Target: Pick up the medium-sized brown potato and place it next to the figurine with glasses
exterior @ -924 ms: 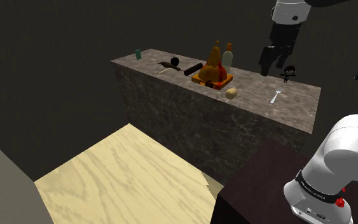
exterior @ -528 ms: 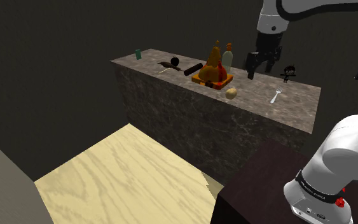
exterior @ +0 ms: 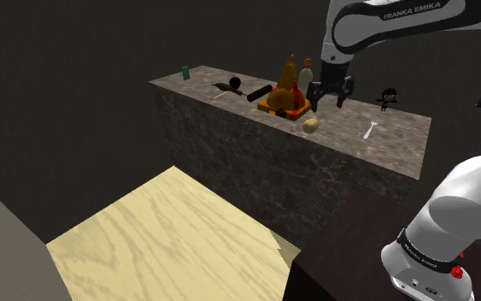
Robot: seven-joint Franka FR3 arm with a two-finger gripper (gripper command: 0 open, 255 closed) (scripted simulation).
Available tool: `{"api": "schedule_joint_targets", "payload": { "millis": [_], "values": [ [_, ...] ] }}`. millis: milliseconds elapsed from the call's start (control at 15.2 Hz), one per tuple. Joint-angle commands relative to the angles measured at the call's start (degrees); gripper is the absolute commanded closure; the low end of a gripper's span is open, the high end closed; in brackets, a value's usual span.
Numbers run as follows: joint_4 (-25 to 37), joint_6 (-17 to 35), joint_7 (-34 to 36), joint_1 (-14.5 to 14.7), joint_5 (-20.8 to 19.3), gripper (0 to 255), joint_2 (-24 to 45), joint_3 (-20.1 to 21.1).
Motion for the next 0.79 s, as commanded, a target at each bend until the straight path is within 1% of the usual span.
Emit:
{"api": "schedule_joint_targets", "payload": {
  "millis": [0, 330, 726],
  "values": [
    [0.5, 2.9, 2.8, -1.0, 0.1, 0, 3.4, -0.2],
    [3.9, 9.0, 8.9, -3.3, 0.3, 0, 13.0, -1.4],
    [9.5, 14.8, 15.4, -5.8, 1.1, 0, 24.3, -3.5]
  ]
}}
